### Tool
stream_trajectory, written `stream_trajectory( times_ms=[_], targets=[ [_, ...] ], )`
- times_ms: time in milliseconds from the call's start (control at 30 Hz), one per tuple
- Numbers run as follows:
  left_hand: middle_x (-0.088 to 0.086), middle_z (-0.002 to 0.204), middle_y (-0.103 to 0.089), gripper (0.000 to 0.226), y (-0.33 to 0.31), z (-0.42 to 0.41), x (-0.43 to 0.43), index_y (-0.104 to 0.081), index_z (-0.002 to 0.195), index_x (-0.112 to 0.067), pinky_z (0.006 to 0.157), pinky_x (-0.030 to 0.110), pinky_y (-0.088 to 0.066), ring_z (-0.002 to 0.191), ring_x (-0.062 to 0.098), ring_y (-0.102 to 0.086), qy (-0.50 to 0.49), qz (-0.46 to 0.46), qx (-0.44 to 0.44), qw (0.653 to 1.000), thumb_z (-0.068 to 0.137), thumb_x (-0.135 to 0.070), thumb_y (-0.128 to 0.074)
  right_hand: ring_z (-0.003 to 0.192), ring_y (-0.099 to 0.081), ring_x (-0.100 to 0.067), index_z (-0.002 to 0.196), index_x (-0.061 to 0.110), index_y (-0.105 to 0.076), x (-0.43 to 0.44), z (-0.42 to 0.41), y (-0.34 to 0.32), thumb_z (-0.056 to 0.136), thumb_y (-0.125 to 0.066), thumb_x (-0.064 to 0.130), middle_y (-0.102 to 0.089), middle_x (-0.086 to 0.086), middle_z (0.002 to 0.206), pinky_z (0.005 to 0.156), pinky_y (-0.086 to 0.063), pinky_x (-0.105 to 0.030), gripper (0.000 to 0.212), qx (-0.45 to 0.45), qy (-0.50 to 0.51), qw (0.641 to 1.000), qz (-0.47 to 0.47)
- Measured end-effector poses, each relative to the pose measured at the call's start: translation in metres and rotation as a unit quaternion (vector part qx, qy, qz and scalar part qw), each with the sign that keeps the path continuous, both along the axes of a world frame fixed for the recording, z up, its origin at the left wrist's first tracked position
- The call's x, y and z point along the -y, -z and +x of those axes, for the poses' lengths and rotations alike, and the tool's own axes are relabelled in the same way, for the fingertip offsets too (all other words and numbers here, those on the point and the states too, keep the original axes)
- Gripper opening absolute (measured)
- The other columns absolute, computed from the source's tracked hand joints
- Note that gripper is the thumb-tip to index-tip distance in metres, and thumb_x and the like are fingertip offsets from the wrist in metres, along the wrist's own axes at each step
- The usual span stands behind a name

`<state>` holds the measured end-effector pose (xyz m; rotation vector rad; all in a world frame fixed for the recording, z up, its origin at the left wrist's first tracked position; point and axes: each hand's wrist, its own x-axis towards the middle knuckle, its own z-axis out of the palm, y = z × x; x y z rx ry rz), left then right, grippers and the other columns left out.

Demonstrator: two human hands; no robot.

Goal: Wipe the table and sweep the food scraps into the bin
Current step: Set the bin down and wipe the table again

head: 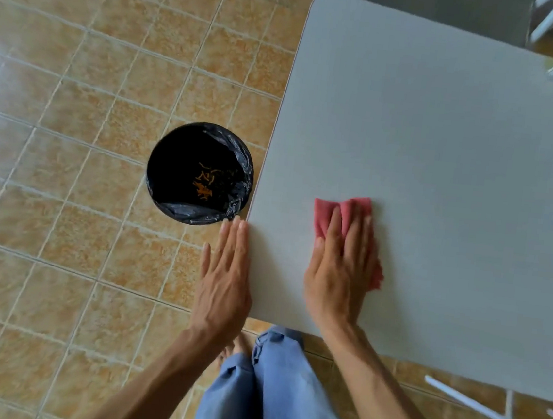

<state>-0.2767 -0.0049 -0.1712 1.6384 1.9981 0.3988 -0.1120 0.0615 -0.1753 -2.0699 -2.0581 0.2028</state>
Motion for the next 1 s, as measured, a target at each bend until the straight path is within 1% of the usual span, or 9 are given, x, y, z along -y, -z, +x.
stream_trajectory(
  times_ms=[200,300,367,433,567,633,767,833,1000],
  targets=[
    [-0.003,0.165,-0.004,0.063,0.005,0.005,0.002,-0.008,0.159,-0.011,0.124,0.048,-0.015,0.154,0.012,0.003,-0.033,-0.013,0.048,0.998,0.103,-0.01,-0.037,0.158,-0.012,-0.024,0.161,0.019,-0.024,0.055,-0.024,-0.005,0.1,-0.051,0.017,-0.018,-0.006,0.169,0.123,-0.023,-0.048,0.066,-0.019,-0.263,0.964,-0.027],
    [0.009,0.166,-0.011,0.072,0.005,0.005,0.005,-0.009,0.158,-0.005,0.122,0.053,-0.019,0.155,0.022,-0.002,-0.027,0.002,0.027,0.999,0.094,0.005,-0.04,0.156,-0.02,-0.025,0.159,0.016,-0.029,0.034,0.01,-0.001,0.104,-0.044,0.024,-0.026,-0.007,0.167,0.121,-0.027,-0.05,0.057,-0.003,-0.15,0.989,-0.016],
    [0.014,0.166,-0.007,0.074,0.002,0.01,0.004,-0.008,0.157,-0.002,0.124,0.054,-0.012,0.155,0.026,0.002,-0.036,0.009,0.008,0.999,0.091,0.01,-0.039,0.156,-0.018,-0.029,0.159,0.014,-0.028,0.03,0.013,-0.002,0.106,-0.041,0.023,-0.025,-0.011,0.167,0.122,-0.025,-0.052,0.055,-0.01,0.008,1.0,-0.012],
    [0.018,0.166,-0.002,0.079,-0.001,0.02,0.002,-0.01,0.157,-0.001,0.125,0.052,-0.003,0.154,0.029,0.007,-0.037,0.023,-0.007,0.999,0.086,0.013,-0.042,0.157,-0.011,-0.032,0.16,0.014,-0.023,0.038,-0.002,-0.003,0.103,-0.044,0.018,-0.019,-0.014,0.168,0.125,-0.018,-0.052,0.062,-0.017,0.061,0.998,-0.02],
    [0.025,0.164,-0.001,0.064,0.001,0.045,-0.005,-0.016,0.156,0.001,0.124,0.054,-0.004,0.153,0.035,0.008,-0.032,0.039,-0.025,0.998,0.094,-0.005,-0.032,0.158,0.001,-0.025,0.162,0.018,-0.012,0.046,0.008,-0.009,0.101,-0.05,0.02,-0.006,-0.007,0.171,0.127,-0.011,-0.05,0.072,0.0,-0.22,0.973,-0.072],
    [0.024,0.165,-0.003,0.072,0.0,0.053,-0.01,-0.016,0.155,0.002,0.124,0.053,-0.001,0.154,0.034,0.006,-0.044,0.038,-0.036,0.998,0.084,-0.004,-0.027,0.158,-0.005,-0.023,0.162,0.018,-0.017,0.032,0.043,-0.01,0.105,-0.04,0.029,-0.012,-0.006,0.17,0.126,-0.015,-0.049,0.062,0.023,-0.255,0.965,-0.06],
    [0.019,0.165,-0.009,0.069,0.001,0.075,-0.017,-0.017,0.155,0.002,0.124,0.041,0.011,0.154,0.031,-0.001,0.01,0.07,-0.049,0.996,0.087,0.001,-0.03,0.157,-0.011,-0.028,0.161,0.014,-0.021,0.022,0.086,-0.008,0.108,-0.031,0.03,-0.017,-0.01,0.169,0.125,-0.02,-0.051,0.056,0.026,0.014,0.999,-0.033],
    [0.019,0.165,-0.01,0.062,0.003,0.095,-0.021,-0.018,0.155,0.002,0.124,0.038,0.012,0.154,0.032,-0.003,0.037,0.087,-0.041,0.995,0.094,-0.003,-0.03,0.157,-0.009,-0.033,0.161,0.011,-0.02,0.029,0.082,-0.006,0.109,-0.029,0.03,-0.015,-0.014,0.169,0.124,-0.019,-0.052,0.056,0.02,0.058,0.998,-0.034],
    [0.025,0.162,-0.017,0.057,0.004,0.141,-0.039,-0.025,0.152,0.008,0.125,0.038,0.005,0.152,0.036,-0.01,0.03,0.114,-0.032,0.993,0.097,-0.007,-0.029,0.158,-0.005,-0.024,0.161,0.015,-0.021,0.032,0.132,-0.013,0.109,-0.031,0.03,-0.013,-0.008,0.17,0.126,-0.016,-0.048,0.055,0.0,-0.215,0.975,-0.051]
  ],
)
